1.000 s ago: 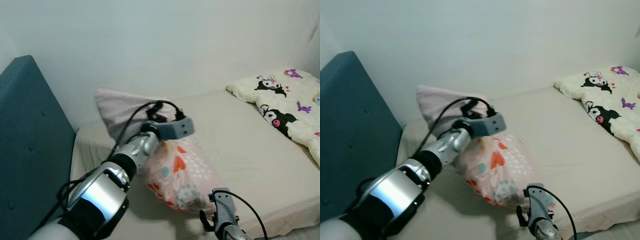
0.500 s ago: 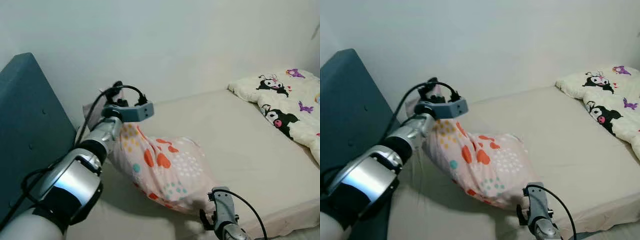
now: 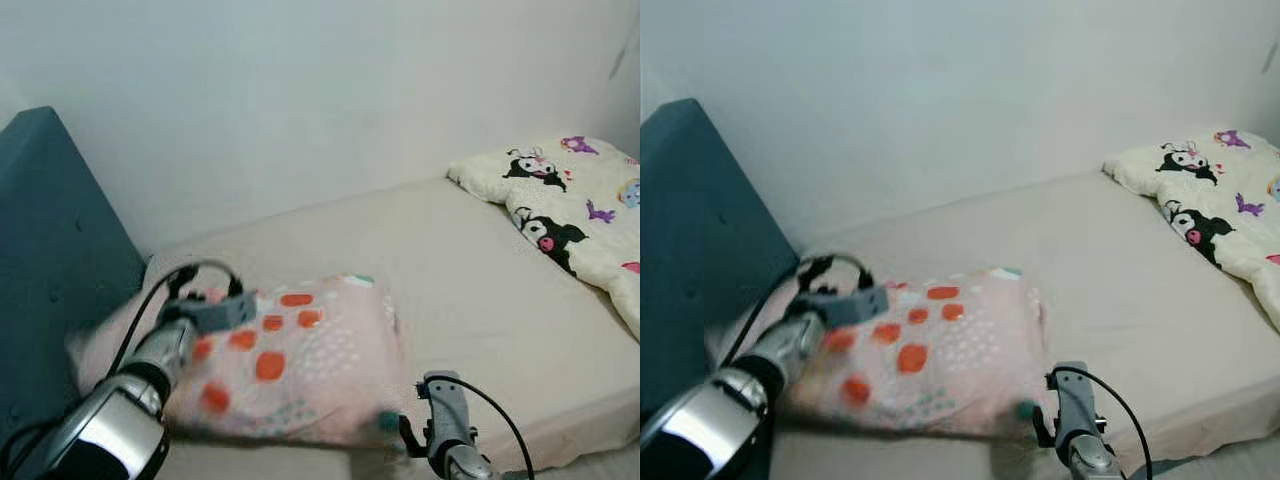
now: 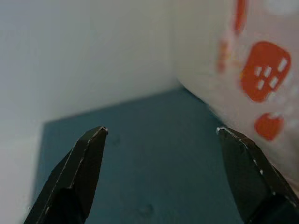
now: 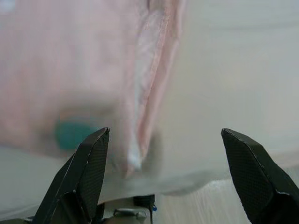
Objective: Clean up the room
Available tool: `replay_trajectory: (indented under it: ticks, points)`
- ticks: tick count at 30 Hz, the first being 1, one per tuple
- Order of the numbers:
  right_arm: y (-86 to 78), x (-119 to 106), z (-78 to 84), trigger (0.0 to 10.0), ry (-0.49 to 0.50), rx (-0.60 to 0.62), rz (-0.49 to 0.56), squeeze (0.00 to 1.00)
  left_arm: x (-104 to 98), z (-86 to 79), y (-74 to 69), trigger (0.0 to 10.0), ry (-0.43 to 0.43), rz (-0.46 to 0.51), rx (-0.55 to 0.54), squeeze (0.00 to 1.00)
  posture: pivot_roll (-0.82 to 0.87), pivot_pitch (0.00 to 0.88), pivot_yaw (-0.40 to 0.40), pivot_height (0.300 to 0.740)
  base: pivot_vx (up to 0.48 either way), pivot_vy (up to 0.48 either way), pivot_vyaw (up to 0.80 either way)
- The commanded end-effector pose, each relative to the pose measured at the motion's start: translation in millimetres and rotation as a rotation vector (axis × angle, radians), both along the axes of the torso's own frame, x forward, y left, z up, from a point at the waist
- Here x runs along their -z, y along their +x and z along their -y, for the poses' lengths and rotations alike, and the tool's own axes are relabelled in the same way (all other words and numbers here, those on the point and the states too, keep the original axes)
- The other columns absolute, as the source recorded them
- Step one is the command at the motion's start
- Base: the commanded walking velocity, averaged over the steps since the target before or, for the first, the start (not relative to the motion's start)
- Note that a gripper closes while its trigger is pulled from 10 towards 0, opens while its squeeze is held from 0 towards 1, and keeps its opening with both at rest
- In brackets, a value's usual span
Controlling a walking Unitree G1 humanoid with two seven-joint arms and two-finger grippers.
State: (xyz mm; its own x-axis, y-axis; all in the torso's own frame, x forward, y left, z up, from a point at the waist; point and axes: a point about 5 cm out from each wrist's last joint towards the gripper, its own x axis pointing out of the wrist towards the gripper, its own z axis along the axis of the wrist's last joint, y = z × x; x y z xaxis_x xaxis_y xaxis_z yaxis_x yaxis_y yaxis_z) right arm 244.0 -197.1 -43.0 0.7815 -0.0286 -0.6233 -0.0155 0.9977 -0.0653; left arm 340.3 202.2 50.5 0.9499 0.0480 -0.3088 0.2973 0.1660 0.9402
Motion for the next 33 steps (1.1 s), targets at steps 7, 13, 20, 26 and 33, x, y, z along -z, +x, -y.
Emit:
replay_trajectory:
  ticks: [7, 13, 20, 26, 33]
  points:
    - [-3.4, 3.2, -3.9, 10.0, 0.008, -0.003, -0.015, 0.00, 54.8, -47.6, -59.0, 10.0, -0.081, -0.286, -0.260, 0.00, -0.08, 0.090, 0.061, 0.740, 0.000, 0.000, 0.00]
    - [-1.3, -0.2, 12.3, 10.0, -0.047, 0.005, -0.034, 0.00, 79.2, -72.4, -99.9, 10.0, -0.427, -0.292, -0.654, 0.00, -0.04, 0.092, 0.055, 0.740, 0.000, 0.000, 0.00]
    - [9.6, -15.0, 27.8, 10.0, 0.156, 0.035, 0.064, 0.00, 104.6, -75.2, -141.1, 10.0, -0.469, -0.378, -0.759, 0.00, -0.04, 0.099, 0.053, 0.740, 0.000, 0.000, 0.00]
    - [11.8, -20.3, 34.4, 10.0, 0.359, 0.114, 0.118, 0.00, 134.6, -62.4, -195.3, 10.0, -0.423, -0.568, -0.755, 0.00, -0.02, 0.114, 0.043, 0.740, 0.000, 0.000, 0.00]
    - [8.0, -6.5, -7.9, 10.0, 0.427, 0.031, 0.023, 0.00, 147.5, -39.7, -212.6, 10.0, -0.442, -0.673, -0.707, 0.00, -0.02, 0.123, 0.038, 0.740, 0.000, 0.000, 0.00]
